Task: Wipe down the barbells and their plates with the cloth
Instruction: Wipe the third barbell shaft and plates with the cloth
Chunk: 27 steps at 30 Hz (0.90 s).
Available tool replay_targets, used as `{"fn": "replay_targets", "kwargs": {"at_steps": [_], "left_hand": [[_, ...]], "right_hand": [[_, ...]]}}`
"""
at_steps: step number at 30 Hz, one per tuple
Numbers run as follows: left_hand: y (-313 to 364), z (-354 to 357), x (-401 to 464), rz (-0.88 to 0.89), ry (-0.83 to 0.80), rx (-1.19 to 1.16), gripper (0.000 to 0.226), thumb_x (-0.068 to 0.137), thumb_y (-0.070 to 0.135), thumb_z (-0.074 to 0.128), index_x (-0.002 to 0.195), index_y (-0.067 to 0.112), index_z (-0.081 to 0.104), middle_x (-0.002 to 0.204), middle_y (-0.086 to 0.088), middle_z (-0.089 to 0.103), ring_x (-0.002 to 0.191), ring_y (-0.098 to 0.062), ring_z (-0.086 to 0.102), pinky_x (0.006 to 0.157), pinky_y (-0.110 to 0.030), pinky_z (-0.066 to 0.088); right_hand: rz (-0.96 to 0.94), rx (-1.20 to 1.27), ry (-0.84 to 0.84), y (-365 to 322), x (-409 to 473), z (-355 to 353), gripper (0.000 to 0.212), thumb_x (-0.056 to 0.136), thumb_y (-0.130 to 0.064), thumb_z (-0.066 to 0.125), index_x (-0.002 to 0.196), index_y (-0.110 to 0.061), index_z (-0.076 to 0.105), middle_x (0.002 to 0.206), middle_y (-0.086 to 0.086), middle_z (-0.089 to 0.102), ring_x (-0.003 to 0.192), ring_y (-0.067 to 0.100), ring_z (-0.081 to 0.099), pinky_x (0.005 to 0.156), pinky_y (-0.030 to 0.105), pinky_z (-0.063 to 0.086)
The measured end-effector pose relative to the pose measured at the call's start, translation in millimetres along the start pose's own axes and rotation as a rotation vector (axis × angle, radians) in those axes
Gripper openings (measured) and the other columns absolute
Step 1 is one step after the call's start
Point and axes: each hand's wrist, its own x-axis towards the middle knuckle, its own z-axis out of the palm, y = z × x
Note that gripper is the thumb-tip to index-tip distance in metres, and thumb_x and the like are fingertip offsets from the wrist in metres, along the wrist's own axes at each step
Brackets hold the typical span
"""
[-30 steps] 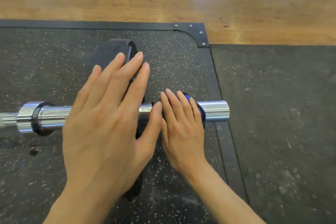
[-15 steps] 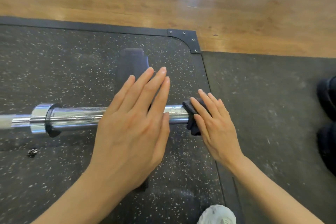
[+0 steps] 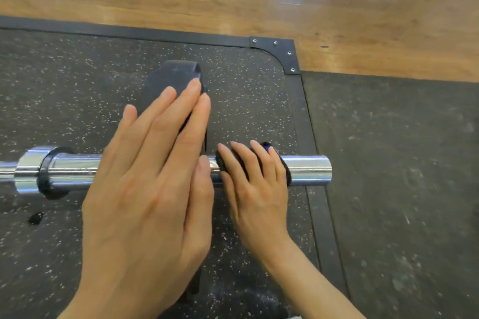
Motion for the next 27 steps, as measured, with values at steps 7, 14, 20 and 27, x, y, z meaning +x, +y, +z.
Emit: {"fn": "replay_targets", "kwargs": {"at_steps": [7,14,20,27], "left_hand": [[4,0,-1,-0.013,-0.005,-0.011,0.051,0.098,0.015,0.035,0.145,-0.001,0.047,0.155,-0.010,0.042,0.144,-0.025,0.034,0.125,-0.038,0.015],[2,-1,5,-0.010,-0.031,0.001,0.052,0.097,0.013,0.035,0.145,-0.003,0.047,0.155,-0.011,0.041,0.144,-0.026,0.034,0.125,-0.035,0.013],[3,1,7,-0.029,-0.018,-0.003,0.051,0.098,0.013,0.034,0.146,0.000,0.046,0.155,-0.008,0.041,0.146,-0.024,0.033,0.126,-0.034,0.012],[2,0,10,-0.024,-0.017,-0.035,0.052,0.098,0.014,0.034,0.146,0.000,0.046,0.155,-0.008,0.041,0.145,-0.025,0.034,0.125,-0.032,0.012]], "right_hand": [[0.198,-0.022,0.075,44,-29,-11,0.045,0.111,-0.029,0.028,0.147,-0.010,0.049,0.152,0.009,0.048,0.147,0.031,0.033,0.126,0.049,0.012],[-0.042,-0.019,0.003,25,-12,-6,0.044,0.111,-0.027,0.030,0.147,-0.011,0.050,0.151,0.007,0.050,0.145,0.028,0.040,0.125,0.045,0.017],[0.158,0.040,0.052,14,-18,2,0.044,0.110,-0.024,0.034,0.149,-0.009,0.046,0.155,0.008,0.044,0.149,0.029,0.031,0.126,0.046,0.013],[0.062,0.010,0.050,54,-31,-10,0.044,0.112,-0.027,0.030,0.148,-0.008,0.047,0.155,0.010,0.044,0.149,0.029,0.032,0.125,0.048,0.016]]}}
